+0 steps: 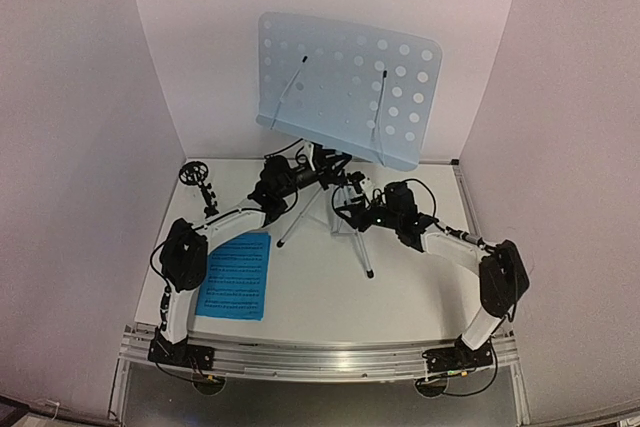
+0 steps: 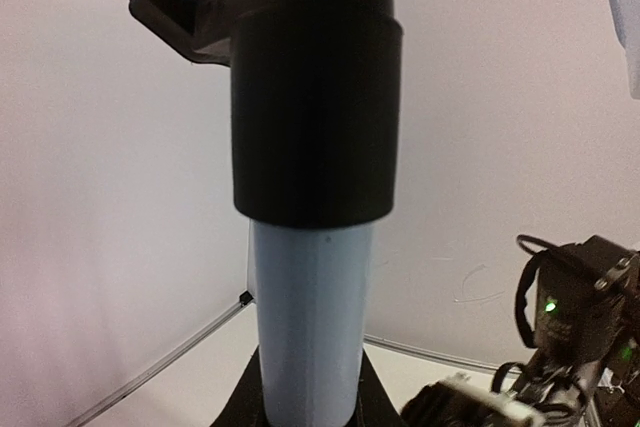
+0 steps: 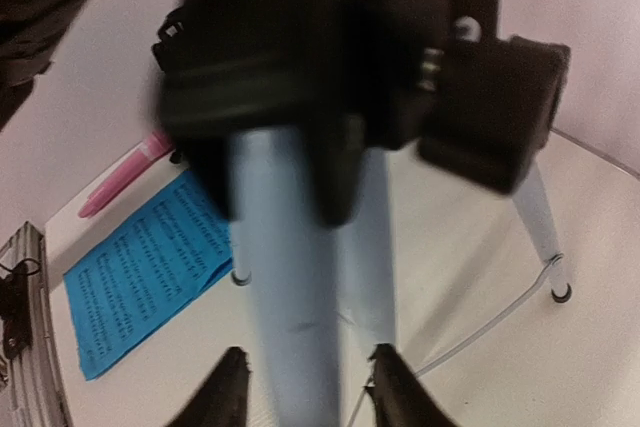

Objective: Pack up the instrument practice props

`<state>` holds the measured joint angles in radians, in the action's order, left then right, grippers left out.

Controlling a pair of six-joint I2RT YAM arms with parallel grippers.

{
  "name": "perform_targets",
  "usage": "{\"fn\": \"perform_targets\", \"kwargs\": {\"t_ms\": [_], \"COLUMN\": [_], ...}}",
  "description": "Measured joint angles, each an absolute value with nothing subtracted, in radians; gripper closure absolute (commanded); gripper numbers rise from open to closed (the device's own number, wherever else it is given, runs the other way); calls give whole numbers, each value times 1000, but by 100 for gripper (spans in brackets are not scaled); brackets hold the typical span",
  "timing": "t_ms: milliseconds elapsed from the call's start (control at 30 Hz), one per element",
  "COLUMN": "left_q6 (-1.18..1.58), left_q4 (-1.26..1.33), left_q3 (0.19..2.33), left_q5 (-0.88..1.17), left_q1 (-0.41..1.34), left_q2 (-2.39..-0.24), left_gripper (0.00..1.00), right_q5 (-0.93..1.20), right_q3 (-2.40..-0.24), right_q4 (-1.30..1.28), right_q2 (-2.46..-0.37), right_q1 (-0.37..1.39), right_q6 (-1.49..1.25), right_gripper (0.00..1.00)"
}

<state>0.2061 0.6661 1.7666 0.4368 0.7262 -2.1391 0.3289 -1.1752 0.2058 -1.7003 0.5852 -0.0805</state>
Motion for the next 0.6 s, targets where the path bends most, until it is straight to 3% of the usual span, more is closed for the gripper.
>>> {"fn": "perform_targets", "kwargs": {"t_ms": [100,600], "left_q6": [194,179], "left_q4": [658,629], "left_q3": [1770,1827], "left_q5": [431,425], "left_q1": [736,740], "left_q2": [-2139,-2168], "left_gripper": [100,100], "right_q5": [293,207], "right_q3": [-1189,-1166], "right_q4": [232,288], "right_q2": [-1750,-1742], "right_q1": [583,601], "right_q6": [-69,-61], "right_gripper": [100,100]}}
